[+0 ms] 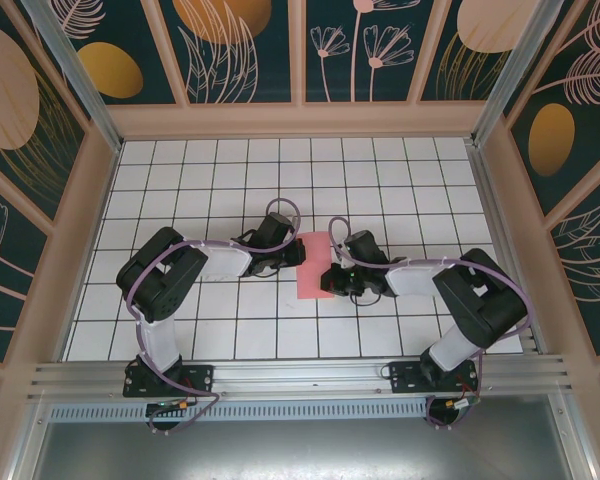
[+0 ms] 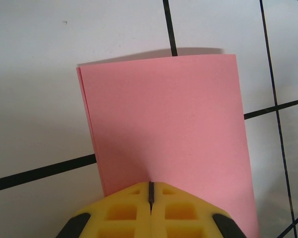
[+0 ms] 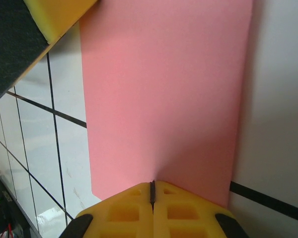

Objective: Fold a paper plane with a square sheet of paper (pick it up from the middle)
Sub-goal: Fold the square sheet of paper in half at the center of the table.

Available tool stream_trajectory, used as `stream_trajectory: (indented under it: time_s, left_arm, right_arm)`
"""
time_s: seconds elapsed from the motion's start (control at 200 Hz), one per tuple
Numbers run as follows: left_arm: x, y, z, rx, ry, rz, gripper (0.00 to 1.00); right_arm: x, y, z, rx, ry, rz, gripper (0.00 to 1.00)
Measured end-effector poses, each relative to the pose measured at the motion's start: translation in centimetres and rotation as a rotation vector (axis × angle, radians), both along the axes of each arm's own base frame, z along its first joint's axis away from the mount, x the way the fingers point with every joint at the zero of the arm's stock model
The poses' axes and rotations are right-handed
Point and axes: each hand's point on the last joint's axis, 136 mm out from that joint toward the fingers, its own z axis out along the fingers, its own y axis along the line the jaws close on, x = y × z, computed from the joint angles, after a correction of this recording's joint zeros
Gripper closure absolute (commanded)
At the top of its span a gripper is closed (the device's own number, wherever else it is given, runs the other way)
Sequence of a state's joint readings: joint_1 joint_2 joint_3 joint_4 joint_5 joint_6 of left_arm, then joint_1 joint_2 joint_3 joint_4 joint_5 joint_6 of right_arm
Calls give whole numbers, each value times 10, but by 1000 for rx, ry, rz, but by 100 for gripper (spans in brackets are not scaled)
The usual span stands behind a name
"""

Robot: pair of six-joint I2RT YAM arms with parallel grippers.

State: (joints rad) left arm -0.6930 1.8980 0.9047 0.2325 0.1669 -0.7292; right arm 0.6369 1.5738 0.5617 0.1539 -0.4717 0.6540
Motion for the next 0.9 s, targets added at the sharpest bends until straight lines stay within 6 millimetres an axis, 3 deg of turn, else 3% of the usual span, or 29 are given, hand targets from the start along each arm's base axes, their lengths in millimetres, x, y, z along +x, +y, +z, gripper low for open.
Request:
stream_trajectory:
  time_s: [0.135,0.29,0.42,0.515,0.686,0.901]
  left_arm:
    - [0,0,0,1,-2,-2,100]
    - [1,0,0,1,-2,-2,100]
    - [1,-1,0,1,-3,-1,100]
    - [1,-1,0,1,-3,-2,100]
    - [2,-1,0,2,-5,1,100]
    - [2,0,0,2,-4,2,100]
  right_arm:
    - [2,0,7,-3,-18,4,100]
    - [24,6,20,3,-77,-10,100]
    - [35,6,11,-12,-78,-19,100]
    - [34,3,0,-29,-54,-17,100]
    - [32,2,0,-16,-77,-5,100]
    - [6,-12,-2,4,-89,18,100]
